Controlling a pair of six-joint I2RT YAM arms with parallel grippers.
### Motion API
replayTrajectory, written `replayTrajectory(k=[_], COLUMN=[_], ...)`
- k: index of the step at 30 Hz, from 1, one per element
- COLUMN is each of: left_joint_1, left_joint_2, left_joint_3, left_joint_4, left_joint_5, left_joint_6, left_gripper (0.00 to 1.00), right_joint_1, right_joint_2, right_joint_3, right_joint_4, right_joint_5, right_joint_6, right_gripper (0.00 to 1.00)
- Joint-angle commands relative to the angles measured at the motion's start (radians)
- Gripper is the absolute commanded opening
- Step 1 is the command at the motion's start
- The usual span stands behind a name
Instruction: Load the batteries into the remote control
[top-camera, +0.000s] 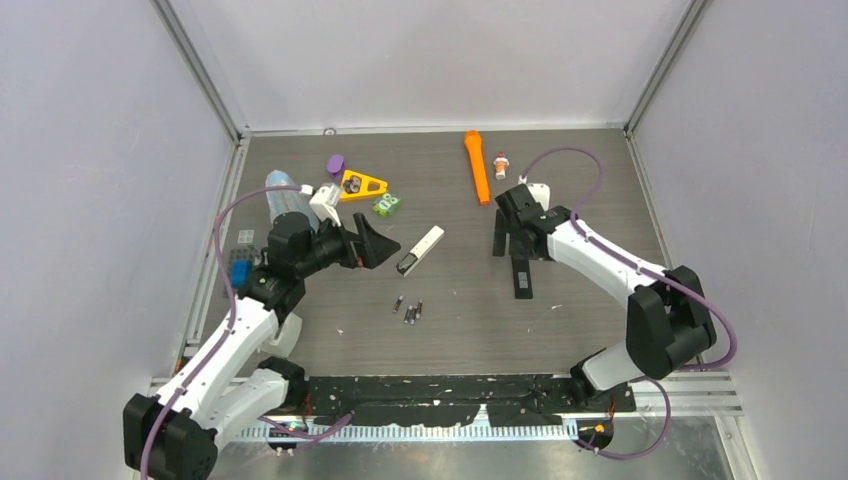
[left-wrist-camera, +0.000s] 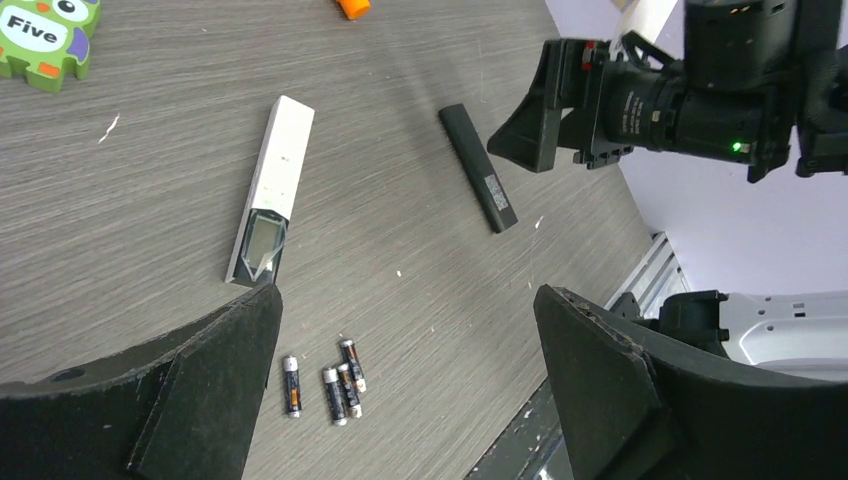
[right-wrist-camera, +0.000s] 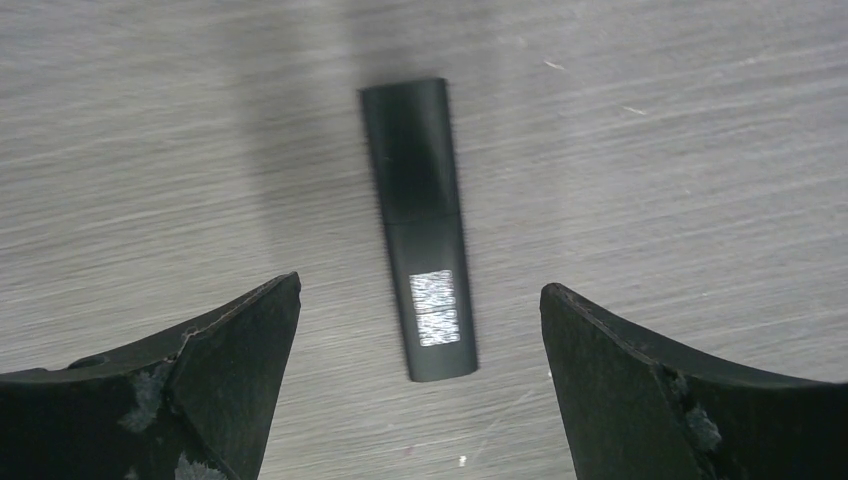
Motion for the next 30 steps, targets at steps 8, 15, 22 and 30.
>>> replayTrajectory(k=[8, 15, 22, 30], left_joint_1=[-0.007, -0.007, -0.007, -0.007], left_joint_2=[0.024, 0.000, -0.039, -0.078], left_joint_3=[-0.020, -0.045, -0.039, -0.044], left_joint_4=[0.086, 0.065, 0.049, 0.033], left_joint_5=[-0.029, -0.053, -0.073, -0.076], left_joint_6=[-0.014, -0.009, 0.000, -0.006], left_gripper=[1.00, 0.99, 1.00, 1.00], right_joint_1=[-0.041, -0.058, -0.108, -0.127], right_joint_2=[0.103, 0.101, 0.110, 0.061], right_joint_3=[-0.081, -0.146, -0.196, -0.233], right_joint_4=[0.008, 0.084, 0.123, 0.168], right_joint_5=[-0.101, -0.171, -0.235, -0.300], right_joint_6=[-0.080, -0.050, -0.038, -0.053], right_gripper=[0.91, 0.87, 0.65, 0.39])
